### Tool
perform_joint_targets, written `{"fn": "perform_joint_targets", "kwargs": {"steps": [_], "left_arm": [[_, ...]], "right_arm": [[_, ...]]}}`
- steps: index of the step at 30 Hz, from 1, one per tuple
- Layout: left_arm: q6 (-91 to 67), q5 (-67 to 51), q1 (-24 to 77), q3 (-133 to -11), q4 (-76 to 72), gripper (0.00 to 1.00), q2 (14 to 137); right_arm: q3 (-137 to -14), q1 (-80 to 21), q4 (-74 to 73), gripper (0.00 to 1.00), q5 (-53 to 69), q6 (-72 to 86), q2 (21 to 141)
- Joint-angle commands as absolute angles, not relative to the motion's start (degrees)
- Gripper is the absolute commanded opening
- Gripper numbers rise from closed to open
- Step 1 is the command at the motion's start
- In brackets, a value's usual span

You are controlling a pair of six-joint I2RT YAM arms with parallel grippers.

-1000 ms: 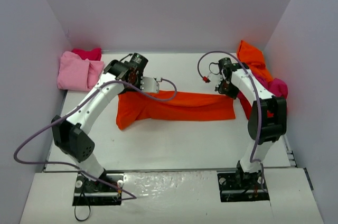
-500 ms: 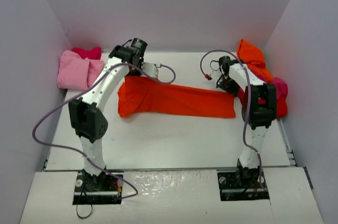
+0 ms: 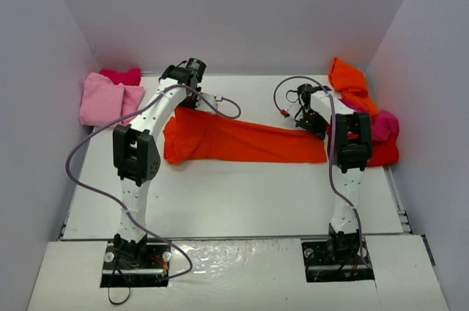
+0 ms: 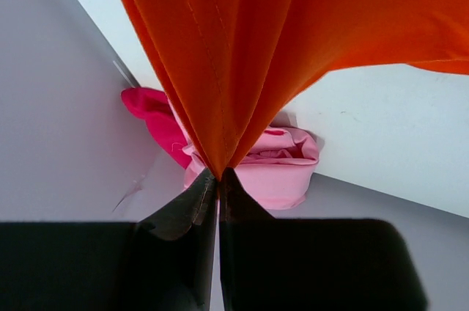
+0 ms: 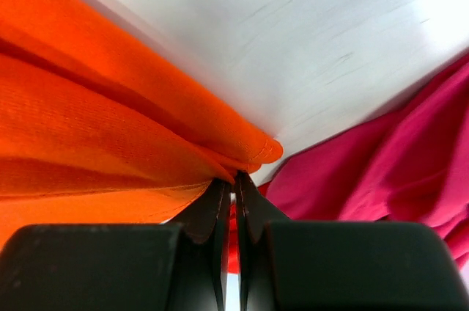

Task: Fold and stack the t-shirts
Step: Fold the other side of the tshirt into a rectangle

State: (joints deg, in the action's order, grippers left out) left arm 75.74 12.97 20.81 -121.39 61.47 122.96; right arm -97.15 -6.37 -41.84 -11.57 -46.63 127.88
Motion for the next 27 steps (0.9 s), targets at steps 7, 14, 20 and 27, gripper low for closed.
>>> {"fn": "perform_joint_targets", "kwargs": {"steps": [7, 14, 20, 27], "left_arm": [[83.66, 15.03, 16.53, -135.43, 61.34, 0.0, 127.73], [87.53, 15.05, 16.24, -140.54, 58.58, 0.0, 133.53], [92.48, 15.36, 17.23, -142.58, 55.07, 0.0, 135.8], [92.76, 15.16, 17.31, -144.13, 54.82, 0.0, 136.25]], "right_arm": [[-104.06, -7.29, -45.88, 0.0, -13.63, -45.27, 133.83], [-105.6, -7.74, -45.93, 0.0, -13.45, -44.7, 136.01], [-107.53, -8.35, -44.93, 0.02, -13.73, -42.97, 138.12], [-107.27, -7.9, -32.65, 0.42, -19.73, -37.98, 133.11]]}}
